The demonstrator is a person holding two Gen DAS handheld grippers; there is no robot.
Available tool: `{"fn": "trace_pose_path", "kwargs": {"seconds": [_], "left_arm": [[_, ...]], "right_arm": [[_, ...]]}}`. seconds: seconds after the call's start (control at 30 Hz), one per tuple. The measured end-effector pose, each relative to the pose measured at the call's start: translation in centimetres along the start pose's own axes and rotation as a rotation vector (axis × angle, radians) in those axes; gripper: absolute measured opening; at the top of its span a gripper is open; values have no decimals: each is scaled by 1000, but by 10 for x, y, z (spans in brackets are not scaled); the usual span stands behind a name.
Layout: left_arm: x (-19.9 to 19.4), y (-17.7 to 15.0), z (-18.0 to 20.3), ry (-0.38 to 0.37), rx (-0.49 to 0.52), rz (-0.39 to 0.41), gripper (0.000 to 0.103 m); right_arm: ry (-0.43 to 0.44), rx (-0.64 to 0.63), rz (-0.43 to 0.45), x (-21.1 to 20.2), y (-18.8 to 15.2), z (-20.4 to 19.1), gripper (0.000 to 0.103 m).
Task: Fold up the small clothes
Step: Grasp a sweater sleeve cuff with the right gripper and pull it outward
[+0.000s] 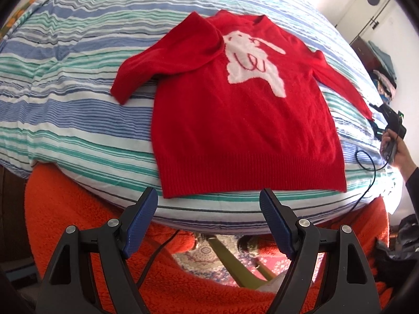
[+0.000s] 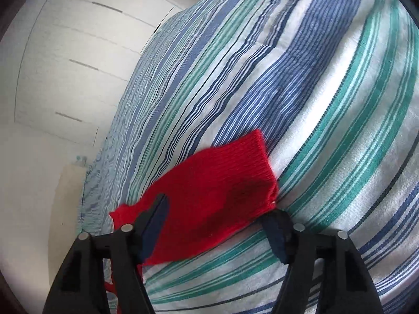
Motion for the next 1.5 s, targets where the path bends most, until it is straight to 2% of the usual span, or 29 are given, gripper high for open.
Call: {"fn": "trace_pose_path", "kwargs": {"seconds": [0.03,0.07,0.1,0.23,0.4,0.53,0.63,0.67,0.73,0.8,0.83,0.87,0.9,1.0,1.07,1.13,1.33,1.5], "left_arm": [[0,0,0,-1,-2,-3,82],[1,0,1,0,0,-6,82],[0,0,1,3,1,-6,82],[3,0,0,7,-3,-16,82],[9,0,-2,6,-8,-37,82],[12,-2,-5,2,-26,-51,82],[14,-1,-8,1,-39,-59,82],[13,-2,-8,-2,-40,-53,82],[13,-2,-7,-7,-39,-47,82],[13,-3,-6,-15,-37,-45,82],[13,-4,-6,-20,-36,-44,82],[14,-4,-6,-26,-37,-43,82],[14,-4,-7,-33,-39,-42,82],[14,-5,-10,-51,-47,-40,82],[16,-6,-10,-64,-47,-43,82],[17,-6,-9,-69,-46,-47,82],[13,-4,-5,-74,-28,-23,82],[10,-1,-10,-85,-44,-10,82]], "right_arm": [[-8,29,13,-2,2,5,40],[-45,45,18,-3,5,11,2],[-98,40,27,-5,7,14,4],[-223,-22,82,-18,14,24,3],[-334,-97,86,-16,12,12,3],[-387,-127,90,-21,9,4,3],[-442,-208,68,-13,6,-7,3],[-465,-249,56,-9,5,-12,4],[-465,-280,31,-7,5,-14,13],[-472,-278,35,-16,4,-14,41],[-482,-274,50,-30,4,-10,49],[-499,-269,75,-41,4,-10,63],[-516,-264,101,-54,5,-11,69],[-579,-269,151,-92,1,-8,69],[-630,-328,154,-111,-10,-15,69],[-629,-405,137,-124,-29,-28,69],[-519,-522,47,-129,-104,-77,69],[-394,-653,-85,-100,-175,-130,69]]}}
Point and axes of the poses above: each gripper's, at about its wrist camera, not at the fingertips, and x roughly the way its jaws point, z to its right, y to its top, the point moved 3 cm from there along x, roughly the way its jaws point, and after that the axes turned 10 degrees about y, right-handed, at the moved point
